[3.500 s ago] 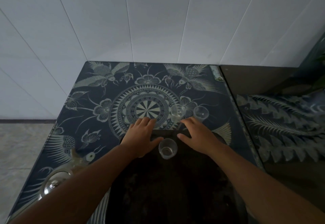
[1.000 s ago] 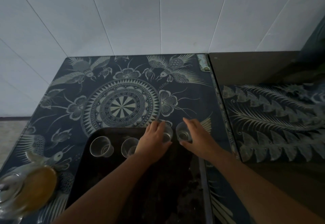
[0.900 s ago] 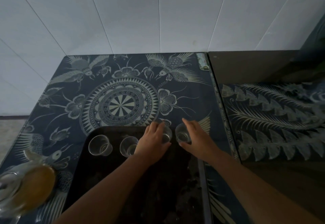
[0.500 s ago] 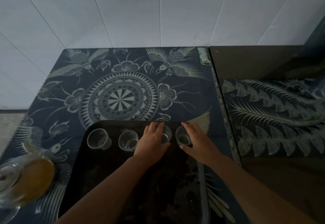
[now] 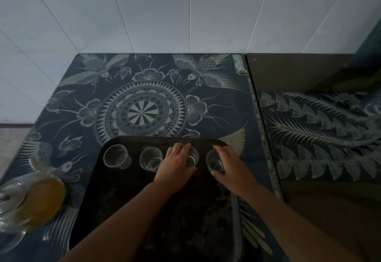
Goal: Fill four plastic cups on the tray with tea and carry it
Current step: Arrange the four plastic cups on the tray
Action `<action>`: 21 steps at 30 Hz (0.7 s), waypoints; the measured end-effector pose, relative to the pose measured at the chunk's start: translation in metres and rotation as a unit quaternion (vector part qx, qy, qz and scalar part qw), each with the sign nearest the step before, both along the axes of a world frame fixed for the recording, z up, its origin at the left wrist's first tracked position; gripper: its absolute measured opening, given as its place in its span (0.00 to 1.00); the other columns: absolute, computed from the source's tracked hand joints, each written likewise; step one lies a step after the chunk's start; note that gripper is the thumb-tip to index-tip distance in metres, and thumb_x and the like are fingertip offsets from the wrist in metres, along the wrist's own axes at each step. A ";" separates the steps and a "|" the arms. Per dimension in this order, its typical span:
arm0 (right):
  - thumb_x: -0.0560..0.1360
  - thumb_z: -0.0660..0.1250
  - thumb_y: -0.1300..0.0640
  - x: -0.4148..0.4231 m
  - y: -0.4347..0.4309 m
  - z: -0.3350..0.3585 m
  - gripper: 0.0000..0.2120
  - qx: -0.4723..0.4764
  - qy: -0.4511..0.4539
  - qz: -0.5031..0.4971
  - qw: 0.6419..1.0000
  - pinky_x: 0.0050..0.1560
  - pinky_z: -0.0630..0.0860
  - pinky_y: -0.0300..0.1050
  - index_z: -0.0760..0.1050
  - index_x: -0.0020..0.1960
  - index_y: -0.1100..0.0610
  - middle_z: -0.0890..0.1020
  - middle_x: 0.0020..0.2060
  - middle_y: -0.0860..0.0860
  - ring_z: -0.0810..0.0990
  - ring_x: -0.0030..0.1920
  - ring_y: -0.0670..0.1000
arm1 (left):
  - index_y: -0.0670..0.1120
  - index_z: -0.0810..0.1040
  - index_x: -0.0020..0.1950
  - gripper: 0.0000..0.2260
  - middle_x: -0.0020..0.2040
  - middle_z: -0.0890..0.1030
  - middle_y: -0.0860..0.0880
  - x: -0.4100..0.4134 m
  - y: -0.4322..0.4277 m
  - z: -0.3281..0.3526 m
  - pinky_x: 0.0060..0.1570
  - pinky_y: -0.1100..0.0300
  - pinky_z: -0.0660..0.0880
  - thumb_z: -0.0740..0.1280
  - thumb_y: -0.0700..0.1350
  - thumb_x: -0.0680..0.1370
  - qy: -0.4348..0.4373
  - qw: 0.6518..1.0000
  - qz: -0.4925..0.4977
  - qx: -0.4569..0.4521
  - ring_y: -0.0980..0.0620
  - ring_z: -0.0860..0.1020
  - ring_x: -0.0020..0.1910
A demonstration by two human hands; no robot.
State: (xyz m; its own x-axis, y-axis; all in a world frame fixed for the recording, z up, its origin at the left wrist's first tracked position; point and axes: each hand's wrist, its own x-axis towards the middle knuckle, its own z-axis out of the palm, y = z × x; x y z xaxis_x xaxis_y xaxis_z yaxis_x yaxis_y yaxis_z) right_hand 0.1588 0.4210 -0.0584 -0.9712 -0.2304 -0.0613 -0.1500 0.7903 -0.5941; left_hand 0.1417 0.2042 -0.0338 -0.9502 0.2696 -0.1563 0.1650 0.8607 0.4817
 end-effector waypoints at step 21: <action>0.75 0.73 0.56 0.003 -0.008 0.001 0.38 -0.009 0.001 -0.013 1.000 0.58 0.67 0.36 0.58 0.79 0.55 0.67 0.69 0.51 0.70 0.68 0.49 | 0.47 0.55 0.84 0.39 0.76 0.66 0.47 0.002 -0.002 0.002 0.73 0.55 0.66 0.72 0.51 0.79 -0.022 1.000 -0.002 -0.008 0.48 0.64 0.75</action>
State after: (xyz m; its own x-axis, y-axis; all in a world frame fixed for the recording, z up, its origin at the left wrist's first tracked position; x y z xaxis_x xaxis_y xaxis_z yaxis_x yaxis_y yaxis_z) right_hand 0.1621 0.4129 -0.0576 -0.9771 -0.2056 -0.0554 -0.1303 0.7831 -0.6081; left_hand 0.1436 0.2017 -0.0315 -0.9411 0.2711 -0.2022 0.1479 0.8675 0.4749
